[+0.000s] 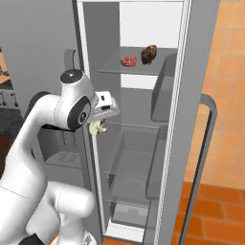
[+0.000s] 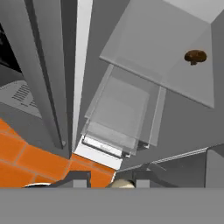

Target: Place one mushroom and one steak in each tupperware on the nearby counter, to pack two identical lunches.

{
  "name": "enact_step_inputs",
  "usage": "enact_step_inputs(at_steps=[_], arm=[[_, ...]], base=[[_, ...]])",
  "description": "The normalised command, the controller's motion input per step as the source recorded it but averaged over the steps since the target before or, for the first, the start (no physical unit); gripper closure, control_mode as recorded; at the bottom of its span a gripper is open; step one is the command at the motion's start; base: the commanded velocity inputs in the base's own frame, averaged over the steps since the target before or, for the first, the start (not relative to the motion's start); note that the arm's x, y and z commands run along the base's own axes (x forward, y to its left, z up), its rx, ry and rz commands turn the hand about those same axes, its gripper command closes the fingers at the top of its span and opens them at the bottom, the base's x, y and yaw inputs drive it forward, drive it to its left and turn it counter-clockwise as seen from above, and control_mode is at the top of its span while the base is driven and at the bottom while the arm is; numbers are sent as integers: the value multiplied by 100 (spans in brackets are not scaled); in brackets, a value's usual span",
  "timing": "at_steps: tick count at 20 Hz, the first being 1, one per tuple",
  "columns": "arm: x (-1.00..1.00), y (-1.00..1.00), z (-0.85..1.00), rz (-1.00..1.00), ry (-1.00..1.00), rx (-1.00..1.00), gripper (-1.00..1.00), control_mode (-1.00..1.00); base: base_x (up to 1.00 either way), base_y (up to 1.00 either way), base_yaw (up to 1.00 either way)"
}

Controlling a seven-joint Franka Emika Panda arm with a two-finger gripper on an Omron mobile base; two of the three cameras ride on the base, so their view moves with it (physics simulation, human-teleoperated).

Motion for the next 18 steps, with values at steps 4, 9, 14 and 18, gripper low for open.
enact_step_inputs(at_steps=[4, 9, 14, 18], arm=[[-100, 0, 2, 0, -17, 0, 100, -100], [-68, 55, 2, -10, -6, 0, 100, -100], [-10, 18, 0, -4, 0, 0, 100, 100], [0, 0, 0, 0, 0, 0, 100, 100]], base=[[0, 0, 0], [0, 0, 0], [-16, 80, -9], [-4, 100, 0]])
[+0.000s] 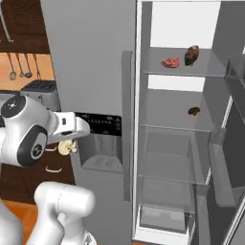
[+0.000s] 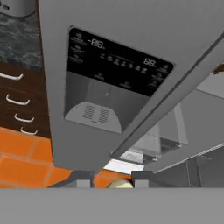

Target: Place one mushroom and one steak in each tupperware on the nearby counter, to pack two identical lunches.

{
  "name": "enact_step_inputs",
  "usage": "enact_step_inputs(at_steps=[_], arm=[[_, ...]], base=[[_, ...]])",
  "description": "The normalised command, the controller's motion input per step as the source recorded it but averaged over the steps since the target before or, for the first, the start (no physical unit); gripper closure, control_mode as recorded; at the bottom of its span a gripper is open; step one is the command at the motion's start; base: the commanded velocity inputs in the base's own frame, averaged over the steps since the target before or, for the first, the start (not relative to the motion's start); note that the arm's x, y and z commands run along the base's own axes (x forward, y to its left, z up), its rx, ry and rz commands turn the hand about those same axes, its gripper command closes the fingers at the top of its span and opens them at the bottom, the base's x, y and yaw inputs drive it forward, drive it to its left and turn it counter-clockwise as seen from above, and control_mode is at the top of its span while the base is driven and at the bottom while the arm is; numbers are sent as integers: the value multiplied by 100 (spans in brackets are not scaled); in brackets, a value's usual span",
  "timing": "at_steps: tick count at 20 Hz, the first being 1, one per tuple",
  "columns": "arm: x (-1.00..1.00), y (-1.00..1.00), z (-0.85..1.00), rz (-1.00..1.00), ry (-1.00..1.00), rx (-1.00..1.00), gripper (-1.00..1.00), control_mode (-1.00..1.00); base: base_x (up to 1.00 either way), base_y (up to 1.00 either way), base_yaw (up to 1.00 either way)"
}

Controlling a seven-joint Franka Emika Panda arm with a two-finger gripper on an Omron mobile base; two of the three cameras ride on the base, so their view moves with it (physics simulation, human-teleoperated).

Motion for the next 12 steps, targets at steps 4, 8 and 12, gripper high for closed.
enact_step_inputs(at_steps=[4, 8, 12], arm=[[0, 0, 0, 0, 0, 0, 100, 100], [0, 0, 0, 0, 0, 0, 100, 100], [0, 0, 0, 0, 0, 0, 100, 100]], base=[[0, 100, 0], [1, 100, 0], [12, 100, 0]])
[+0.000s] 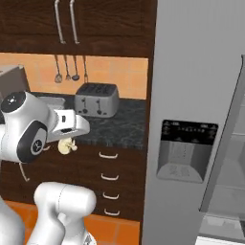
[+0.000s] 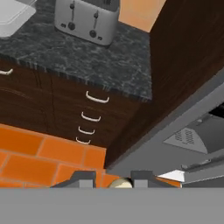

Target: Place one mushroom and one steak in each tupperware on the nearby counter, to pack two identical lunches.

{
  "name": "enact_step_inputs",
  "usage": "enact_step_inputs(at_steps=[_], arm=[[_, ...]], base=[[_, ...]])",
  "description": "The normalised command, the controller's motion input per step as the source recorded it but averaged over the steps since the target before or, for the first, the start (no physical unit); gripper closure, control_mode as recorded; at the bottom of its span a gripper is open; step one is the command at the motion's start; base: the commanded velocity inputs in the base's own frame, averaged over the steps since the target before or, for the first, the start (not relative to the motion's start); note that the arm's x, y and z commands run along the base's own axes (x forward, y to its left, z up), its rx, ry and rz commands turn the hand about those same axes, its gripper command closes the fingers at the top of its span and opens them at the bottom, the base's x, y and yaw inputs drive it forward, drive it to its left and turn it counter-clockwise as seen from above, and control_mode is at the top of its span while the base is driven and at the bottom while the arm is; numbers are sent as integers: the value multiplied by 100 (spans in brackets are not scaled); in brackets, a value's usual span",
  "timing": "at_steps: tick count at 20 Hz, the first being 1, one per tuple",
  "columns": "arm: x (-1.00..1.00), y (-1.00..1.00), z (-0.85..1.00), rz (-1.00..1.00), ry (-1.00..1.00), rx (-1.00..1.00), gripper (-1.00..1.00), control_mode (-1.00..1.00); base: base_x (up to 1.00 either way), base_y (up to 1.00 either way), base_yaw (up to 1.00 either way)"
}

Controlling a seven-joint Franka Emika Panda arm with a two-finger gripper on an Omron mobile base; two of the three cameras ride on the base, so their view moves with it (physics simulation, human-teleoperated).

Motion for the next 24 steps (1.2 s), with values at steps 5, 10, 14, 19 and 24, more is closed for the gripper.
enact_step_inputs(at_steps=[5, 10, 14, 19, 24], arm=[[0, 0, 0, 0, 0, 0, 100, 100], [0, 0, 0, 0, 0, 0, 100, 100], [0, 0, 0, 0, 0, 0, 100, 100], [0, 0, 0, 0, 0, 0, 100, 100], [52, 12, -39, 0, -4, 1, 100, -100]], base=[[21, 100, 0], [31, 100, 0], [74, 90, -4], [99, 24, -2], [35, 2, 0]])
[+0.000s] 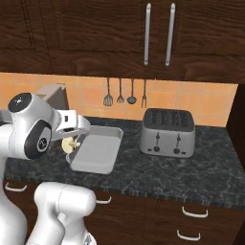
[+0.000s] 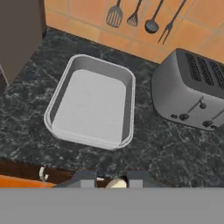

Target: Place one mushroom and one steak in each tupperware on the nearby counter, to pack two identical lunches.

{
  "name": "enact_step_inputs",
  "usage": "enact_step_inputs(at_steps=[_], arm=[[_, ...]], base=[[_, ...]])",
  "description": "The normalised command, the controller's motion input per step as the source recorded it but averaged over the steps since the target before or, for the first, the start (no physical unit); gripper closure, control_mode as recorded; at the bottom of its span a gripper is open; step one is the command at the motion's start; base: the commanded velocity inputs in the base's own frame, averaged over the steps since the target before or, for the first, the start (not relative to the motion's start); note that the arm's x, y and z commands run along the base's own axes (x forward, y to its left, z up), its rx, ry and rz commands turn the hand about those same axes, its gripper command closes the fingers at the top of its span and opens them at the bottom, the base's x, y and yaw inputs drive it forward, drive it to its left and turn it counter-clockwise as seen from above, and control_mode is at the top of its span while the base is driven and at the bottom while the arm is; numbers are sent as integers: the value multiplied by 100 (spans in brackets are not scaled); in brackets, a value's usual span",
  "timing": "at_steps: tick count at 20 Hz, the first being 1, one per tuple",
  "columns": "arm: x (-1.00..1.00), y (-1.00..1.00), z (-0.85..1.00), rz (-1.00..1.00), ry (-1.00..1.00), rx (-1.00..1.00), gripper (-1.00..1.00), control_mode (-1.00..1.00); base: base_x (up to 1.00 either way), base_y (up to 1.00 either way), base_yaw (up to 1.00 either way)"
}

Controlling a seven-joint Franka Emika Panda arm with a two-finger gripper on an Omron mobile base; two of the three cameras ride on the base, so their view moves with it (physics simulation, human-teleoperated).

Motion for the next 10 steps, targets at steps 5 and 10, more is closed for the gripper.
enact_step_inputs(at_steps=[5, 10], arm=[[100, 23, -95, 0, -3, 5, 100, -100], [100, 7, -78, 0, 0, 6, 100, -100]], base=[[0, 0, 0], [0, 0, 0]])
